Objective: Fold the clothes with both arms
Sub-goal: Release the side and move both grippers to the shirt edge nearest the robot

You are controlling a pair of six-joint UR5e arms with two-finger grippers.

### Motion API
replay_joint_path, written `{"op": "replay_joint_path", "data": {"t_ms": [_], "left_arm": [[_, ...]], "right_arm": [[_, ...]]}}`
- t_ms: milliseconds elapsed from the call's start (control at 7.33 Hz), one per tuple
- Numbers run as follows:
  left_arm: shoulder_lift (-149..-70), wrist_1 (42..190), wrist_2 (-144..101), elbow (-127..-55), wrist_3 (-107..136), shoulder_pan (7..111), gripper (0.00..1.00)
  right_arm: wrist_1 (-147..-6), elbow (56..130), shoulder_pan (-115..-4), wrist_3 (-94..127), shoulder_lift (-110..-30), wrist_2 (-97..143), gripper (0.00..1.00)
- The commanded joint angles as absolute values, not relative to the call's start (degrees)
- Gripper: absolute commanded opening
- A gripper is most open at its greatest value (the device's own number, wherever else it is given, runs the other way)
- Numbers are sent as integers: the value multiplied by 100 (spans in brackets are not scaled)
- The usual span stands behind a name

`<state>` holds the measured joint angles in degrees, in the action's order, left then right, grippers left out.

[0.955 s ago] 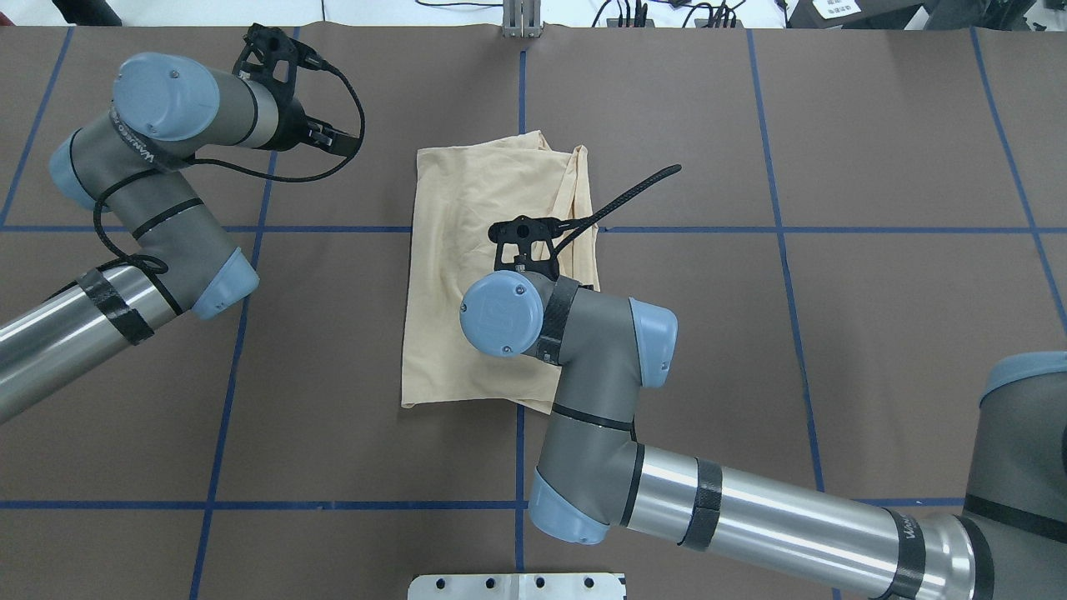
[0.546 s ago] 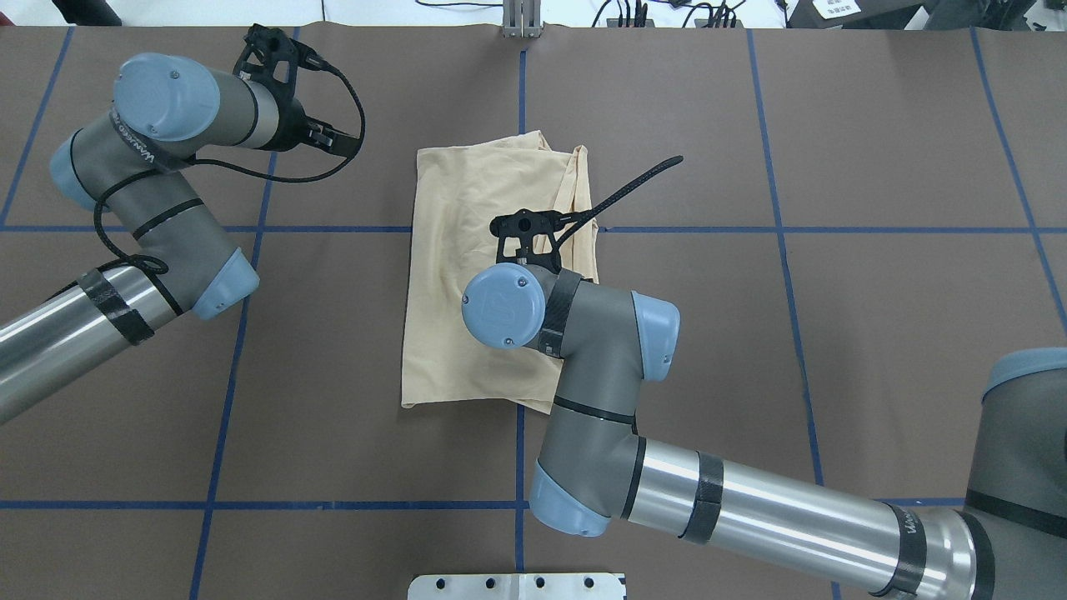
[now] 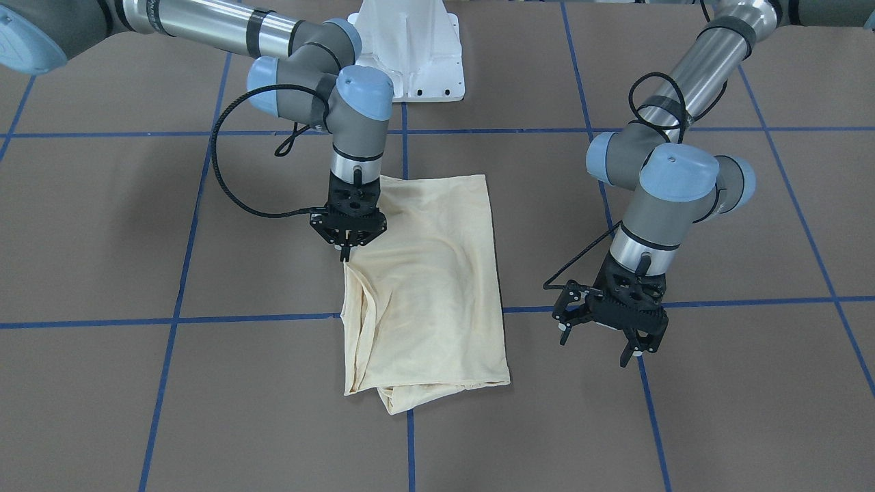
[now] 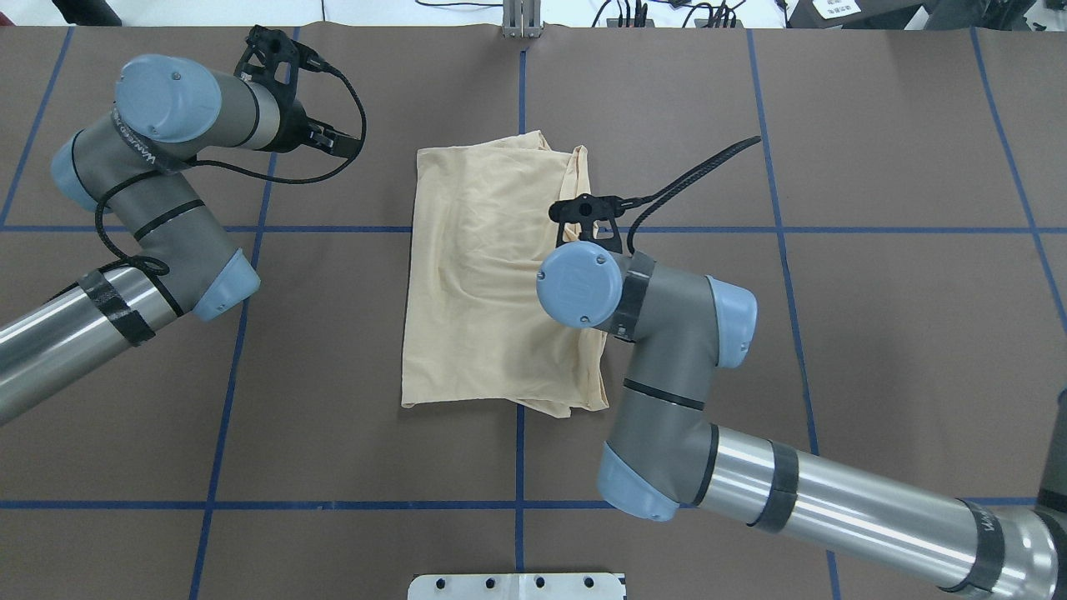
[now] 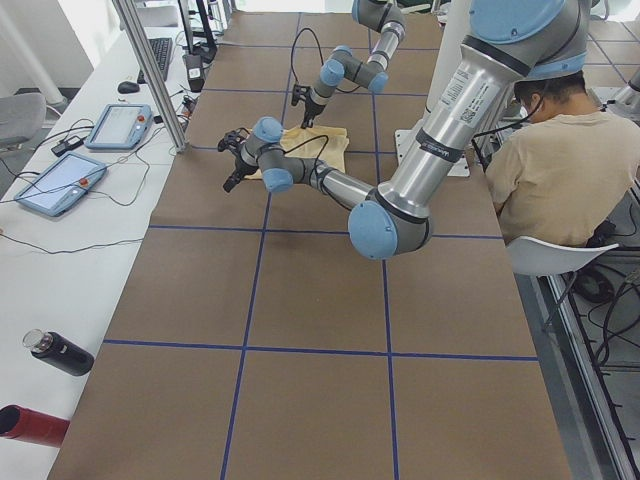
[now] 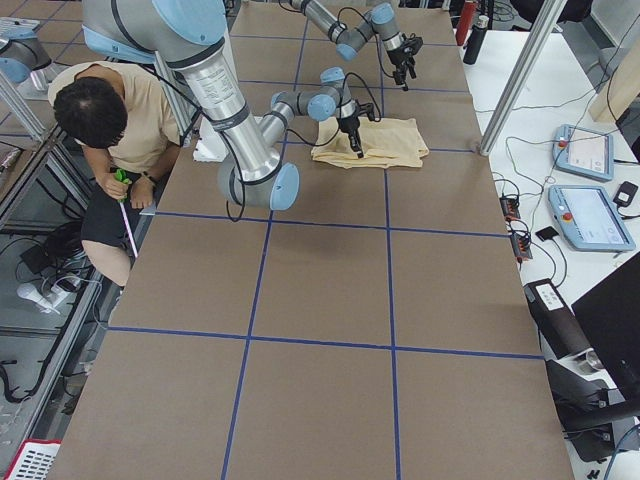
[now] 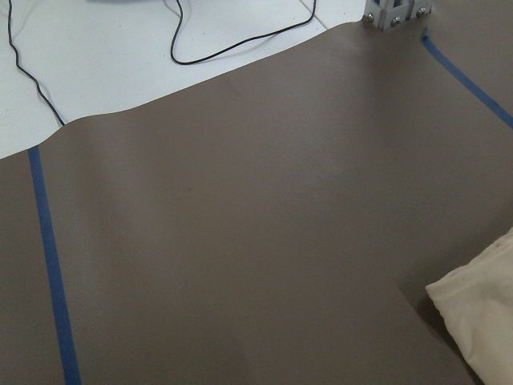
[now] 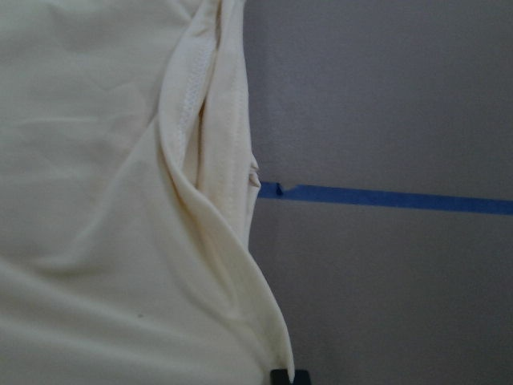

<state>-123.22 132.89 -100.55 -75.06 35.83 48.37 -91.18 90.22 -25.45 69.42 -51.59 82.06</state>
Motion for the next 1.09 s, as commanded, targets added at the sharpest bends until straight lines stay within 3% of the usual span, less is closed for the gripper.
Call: {"op": "replay_joint_path", "data": {"t_ms": [0, 136, 955], "left_arm": [[-12322, 13289, -10055, -7506, 3586, 4825, 100], [-12322, 13289, -10055, -7506, 3586, 4825, 100], [-12314, 13272, -10072, -7724, 3664, 4799, 100]], "right_arm": [[-9079, 9422, -2505, 7092, -5625, 8174, 72], [-9070, 9413, -2444, 7162, -5573, 8156, 100], [-8411, 8893, -2997, 7320, -4930, 8523, 100]]}}
